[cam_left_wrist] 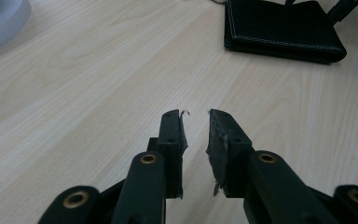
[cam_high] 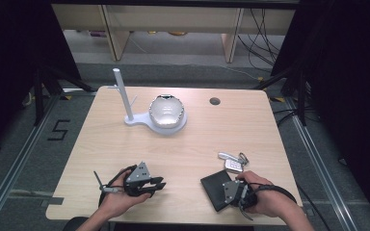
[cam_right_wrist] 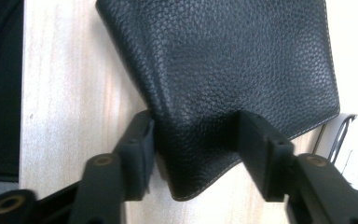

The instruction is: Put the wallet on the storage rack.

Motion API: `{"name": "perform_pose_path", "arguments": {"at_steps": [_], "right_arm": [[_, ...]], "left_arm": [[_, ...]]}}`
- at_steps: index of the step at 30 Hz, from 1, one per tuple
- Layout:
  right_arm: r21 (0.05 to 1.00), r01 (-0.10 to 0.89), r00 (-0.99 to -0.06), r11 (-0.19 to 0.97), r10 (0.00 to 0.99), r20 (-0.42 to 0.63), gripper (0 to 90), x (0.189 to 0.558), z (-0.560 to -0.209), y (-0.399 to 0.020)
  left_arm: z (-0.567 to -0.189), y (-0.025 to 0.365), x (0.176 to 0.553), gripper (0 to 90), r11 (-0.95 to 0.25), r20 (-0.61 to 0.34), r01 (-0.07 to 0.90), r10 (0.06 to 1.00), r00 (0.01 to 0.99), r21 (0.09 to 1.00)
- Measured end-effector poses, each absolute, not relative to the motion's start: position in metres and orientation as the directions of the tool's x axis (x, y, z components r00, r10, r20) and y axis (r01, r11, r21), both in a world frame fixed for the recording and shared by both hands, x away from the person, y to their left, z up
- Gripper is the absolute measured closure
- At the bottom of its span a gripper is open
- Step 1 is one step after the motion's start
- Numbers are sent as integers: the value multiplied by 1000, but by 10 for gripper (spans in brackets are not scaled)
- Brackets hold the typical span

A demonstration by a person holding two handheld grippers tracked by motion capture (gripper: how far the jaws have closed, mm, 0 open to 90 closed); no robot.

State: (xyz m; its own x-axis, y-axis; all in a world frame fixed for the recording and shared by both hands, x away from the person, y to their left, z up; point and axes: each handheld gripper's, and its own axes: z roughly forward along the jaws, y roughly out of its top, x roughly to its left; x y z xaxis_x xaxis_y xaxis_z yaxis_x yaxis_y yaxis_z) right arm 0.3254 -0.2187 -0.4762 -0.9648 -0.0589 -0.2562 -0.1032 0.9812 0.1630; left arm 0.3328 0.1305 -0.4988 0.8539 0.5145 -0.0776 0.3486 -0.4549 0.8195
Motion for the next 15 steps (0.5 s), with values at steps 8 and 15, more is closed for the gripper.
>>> {"name": "perform_pose_path", "arguments": {"at_steps": [8, 15], "right_arm": [[222, -129, -951, 967, -57, -303, 784, 321, -467, -216], [286, -15, -947, 958, 78, -312, 804, 328, -427, -221]], "left_arm": [[-500, 135, 331, 734, -433, -79, 354, 535, 841, 829], [-498, 145, 332, 730, -412, -90, 371, 560, 824, 832]]}}
